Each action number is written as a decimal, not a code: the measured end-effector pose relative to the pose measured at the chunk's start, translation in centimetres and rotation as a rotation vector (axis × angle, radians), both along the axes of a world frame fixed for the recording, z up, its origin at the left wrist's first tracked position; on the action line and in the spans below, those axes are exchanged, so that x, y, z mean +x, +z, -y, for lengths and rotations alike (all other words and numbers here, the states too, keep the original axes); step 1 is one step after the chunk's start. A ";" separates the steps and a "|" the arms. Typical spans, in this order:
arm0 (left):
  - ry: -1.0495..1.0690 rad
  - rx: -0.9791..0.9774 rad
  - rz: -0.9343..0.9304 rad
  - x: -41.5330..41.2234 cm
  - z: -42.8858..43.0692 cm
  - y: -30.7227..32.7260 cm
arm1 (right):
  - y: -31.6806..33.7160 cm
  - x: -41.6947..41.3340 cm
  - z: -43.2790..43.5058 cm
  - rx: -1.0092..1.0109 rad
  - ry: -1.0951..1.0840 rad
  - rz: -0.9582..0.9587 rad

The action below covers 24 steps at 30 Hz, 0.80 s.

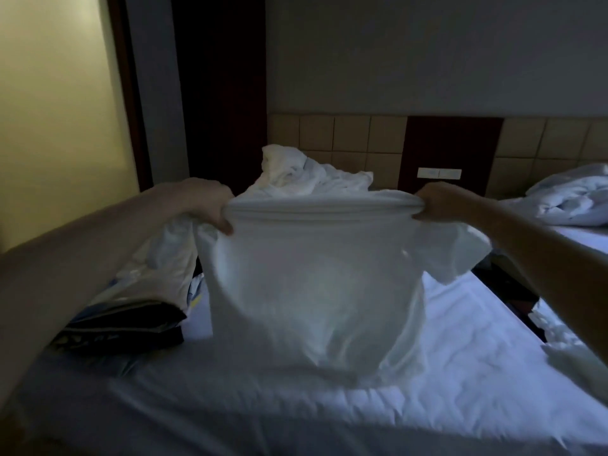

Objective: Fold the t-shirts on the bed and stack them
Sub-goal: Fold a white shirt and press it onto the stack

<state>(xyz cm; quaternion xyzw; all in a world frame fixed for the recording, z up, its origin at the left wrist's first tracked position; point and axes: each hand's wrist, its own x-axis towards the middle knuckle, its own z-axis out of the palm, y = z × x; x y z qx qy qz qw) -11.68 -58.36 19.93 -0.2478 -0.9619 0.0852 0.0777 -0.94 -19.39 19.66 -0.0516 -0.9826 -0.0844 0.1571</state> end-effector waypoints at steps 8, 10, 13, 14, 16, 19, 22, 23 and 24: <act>-0.098 0.441 0.269 -0.6 0.7 -2.3 | -2.1 2.2 0.0 -0.711 0.225 0.215; -0.034 0.373 0.429 -0.3 0.8 -3.9 | -3.4 2.9 0.4 -0.730 0.191 0.317; 0.072 0.263 0.633 0.3 0.6 -6.6 | -6.0 2.9 0.4 -0.709 0.103 0.488; 0.094 0.241 0.700 0.4 0.5 -7.4 | -6.9 2.8 0.4 -0.713 0.085 0.540; 0.092 0.189 0.765 0.2 0.0 -8.8 | -8.7 2.1 0.4 -0.702 0.066 0.572; 0.072 0.109 0.733 -1.3 -0.8 -10.7 | -11.3 0.3 0.6 -0.617 0.040 0.491; 0.067 0.074 0.665 -3.8 -1.9 -12.5 | -13.8 -2.6 0.3 -0.441 0.026 0.438; 0.070 0.079 0.632 -4.9 -2.3 -13.0 | -14.5 -3.7 0.0 -0.391 0.023 0.411; 0.072 0.090 0.600 -6.2 -2.8 -13.5 | -15.1 -5.0 -0.3 -0.348 0.021 0.378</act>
